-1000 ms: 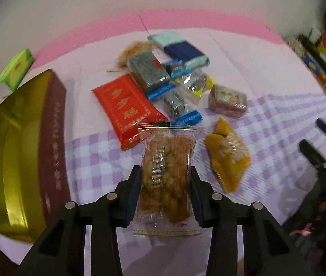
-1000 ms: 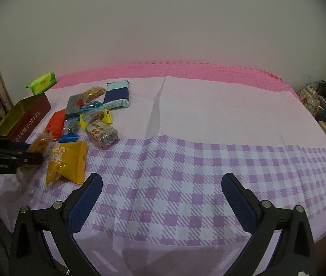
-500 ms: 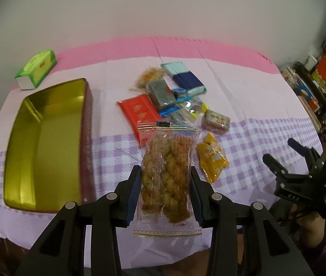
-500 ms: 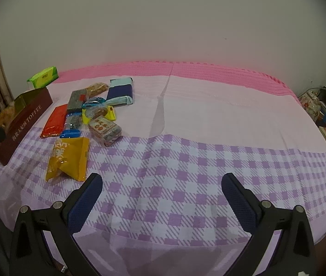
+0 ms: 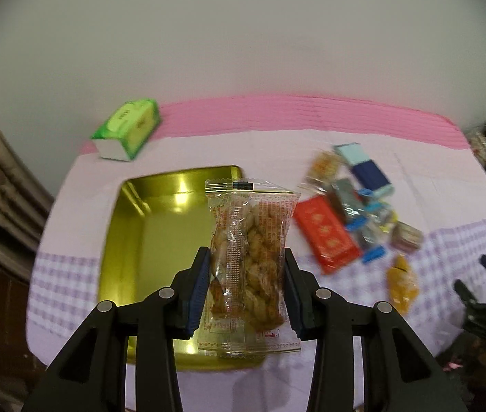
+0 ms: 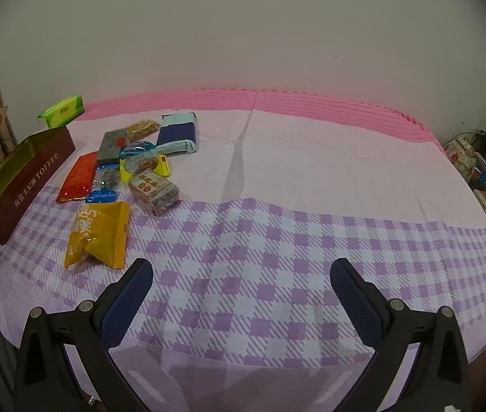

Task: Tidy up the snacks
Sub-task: 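Carry the peanut brittle bag over the gold tray and release it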

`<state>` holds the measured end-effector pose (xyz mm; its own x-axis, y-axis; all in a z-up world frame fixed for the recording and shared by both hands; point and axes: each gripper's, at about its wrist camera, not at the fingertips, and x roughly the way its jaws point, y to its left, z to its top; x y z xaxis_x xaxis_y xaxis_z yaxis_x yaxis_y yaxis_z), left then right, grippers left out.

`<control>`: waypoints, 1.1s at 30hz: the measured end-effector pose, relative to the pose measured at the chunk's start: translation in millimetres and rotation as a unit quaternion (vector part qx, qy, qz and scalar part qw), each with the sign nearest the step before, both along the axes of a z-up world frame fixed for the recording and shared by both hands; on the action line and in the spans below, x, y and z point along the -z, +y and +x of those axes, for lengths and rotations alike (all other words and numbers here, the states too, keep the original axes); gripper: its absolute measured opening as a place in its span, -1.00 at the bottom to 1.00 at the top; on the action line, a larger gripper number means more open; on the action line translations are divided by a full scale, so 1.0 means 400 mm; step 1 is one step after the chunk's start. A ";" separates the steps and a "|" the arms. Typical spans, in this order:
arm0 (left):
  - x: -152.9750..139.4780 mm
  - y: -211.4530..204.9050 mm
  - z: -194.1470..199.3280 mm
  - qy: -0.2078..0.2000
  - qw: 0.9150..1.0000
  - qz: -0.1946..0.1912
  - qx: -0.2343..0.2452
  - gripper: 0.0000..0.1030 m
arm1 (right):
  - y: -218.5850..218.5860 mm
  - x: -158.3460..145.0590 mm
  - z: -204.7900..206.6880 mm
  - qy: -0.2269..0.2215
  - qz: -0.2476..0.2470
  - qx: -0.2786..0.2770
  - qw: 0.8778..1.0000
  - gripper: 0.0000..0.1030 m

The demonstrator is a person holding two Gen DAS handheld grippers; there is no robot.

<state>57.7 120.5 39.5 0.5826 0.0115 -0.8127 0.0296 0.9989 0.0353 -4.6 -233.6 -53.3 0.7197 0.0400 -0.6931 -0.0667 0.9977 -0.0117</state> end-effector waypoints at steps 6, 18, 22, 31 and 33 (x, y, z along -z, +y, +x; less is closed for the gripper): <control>0.036 0.059 0.060 0.006 0.999 0.031 -0.018 -0.21 | 0.001 0.000 0.001 0.000 -0.001 -0.001 1.000 0.99; 0.135 0.148 0.203 0.040 0.996 0.067 -0.039 -0.21 | -0.005 0.017 0.009 0.008 -0.009 -0.003 1.000 0.99; 0.163 0.169 0.243 0.053 0.995 0.077 -0.042 -0.21 | -0.008 0.020 0.012 0.013 -0.013 -0.005 1.000 0.99; 0.218 0.208 0.291 0.084 0.992 0.076 -0.058 -0.21 | 0.000 0.017 0.020 0.017 -0.018 -0.006 1.000 0.99; 0.224 0.214 0.296 0.088 0.991 0.075 -0.061 -0.21 | 0.007 0.018 0.024 0.019 -0.020 -0.006 1.000 0.99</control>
<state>176.2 206.1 -50.1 0.4191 0.2024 -0.8851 -0.0724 0.9792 0.1896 4.9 -230.6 -60.4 0.6928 0.0201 -0.7208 -0.0805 0.9955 -0.0496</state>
